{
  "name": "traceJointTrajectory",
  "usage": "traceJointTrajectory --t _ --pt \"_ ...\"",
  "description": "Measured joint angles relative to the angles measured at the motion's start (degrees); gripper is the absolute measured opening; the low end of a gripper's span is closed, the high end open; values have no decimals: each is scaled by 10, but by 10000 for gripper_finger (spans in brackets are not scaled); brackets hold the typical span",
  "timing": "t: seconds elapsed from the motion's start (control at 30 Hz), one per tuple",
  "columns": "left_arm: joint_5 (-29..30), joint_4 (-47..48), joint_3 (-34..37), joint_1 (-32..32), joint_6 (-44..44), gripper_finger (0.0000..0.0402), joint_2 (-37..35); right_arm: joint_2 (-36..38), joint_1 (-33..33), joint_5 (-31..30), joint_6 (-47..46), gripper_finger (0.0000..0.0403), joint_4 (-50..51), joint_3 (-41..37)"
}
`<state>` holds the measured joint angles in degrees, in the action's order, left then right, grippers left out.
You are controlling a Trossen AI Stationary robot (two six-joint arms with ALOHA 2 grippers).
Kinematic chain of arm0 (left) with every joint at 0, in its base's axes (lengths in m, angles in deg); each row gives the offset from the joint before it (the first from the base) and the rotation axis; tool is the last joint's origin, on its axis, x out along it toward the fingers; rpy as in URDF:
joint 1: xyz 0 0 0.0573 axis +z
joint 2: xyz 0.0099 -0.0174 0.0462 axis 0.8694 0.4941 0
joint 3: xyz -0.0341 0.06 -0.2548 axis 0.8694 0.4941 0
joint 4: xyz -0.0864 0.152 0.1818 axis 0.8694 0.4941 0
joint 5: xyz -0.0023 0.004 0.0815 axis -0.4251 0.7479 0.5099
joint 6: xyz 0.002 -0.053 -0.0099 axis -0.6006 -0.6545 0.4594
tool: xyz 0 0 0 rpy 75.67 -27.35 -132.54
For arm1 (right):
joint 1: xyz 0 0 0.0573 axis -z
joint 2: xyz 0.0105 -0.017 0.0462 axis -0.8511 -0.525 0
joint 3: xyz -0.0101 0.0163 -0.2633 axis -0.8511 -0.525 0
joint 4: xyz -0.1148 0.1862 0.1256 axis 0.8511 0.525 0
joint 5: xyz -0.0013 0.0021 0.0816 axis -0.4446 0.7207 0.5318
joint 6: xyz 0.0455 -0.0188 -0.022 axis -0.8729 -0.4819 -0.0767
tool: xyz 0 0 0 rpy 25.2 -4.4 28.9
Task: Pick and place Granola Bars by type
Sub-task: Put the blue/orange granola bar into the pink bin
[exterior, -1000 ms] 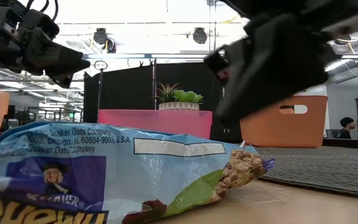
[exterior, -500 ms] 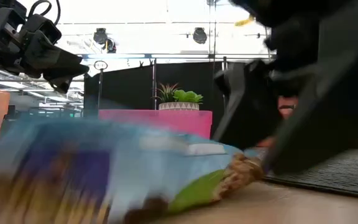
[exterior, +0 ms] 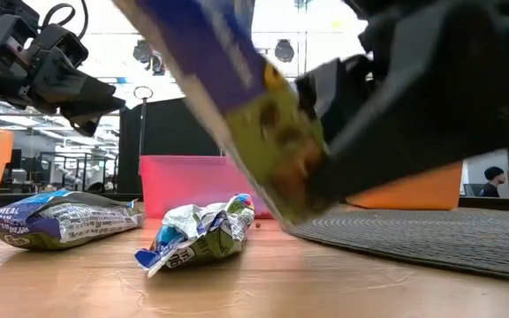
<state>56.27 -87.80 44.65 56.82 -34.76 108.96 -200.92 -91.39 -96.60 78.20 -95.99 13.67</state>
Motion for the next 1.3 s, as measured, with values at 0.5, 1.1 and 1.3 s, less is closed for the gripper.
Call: traceJointTrajectory --t 0.5,1.1,1.3 --pt "5 -33 0 0 -16 127 0 54 36 -4 90 28 -44 0" --pt "50 -187 0 -150 329 127 0 64 215 -1 170 20 -212 0" --pt "123 -162 -21 -184 326 127 33 64 257 34 140 19 -231 0"
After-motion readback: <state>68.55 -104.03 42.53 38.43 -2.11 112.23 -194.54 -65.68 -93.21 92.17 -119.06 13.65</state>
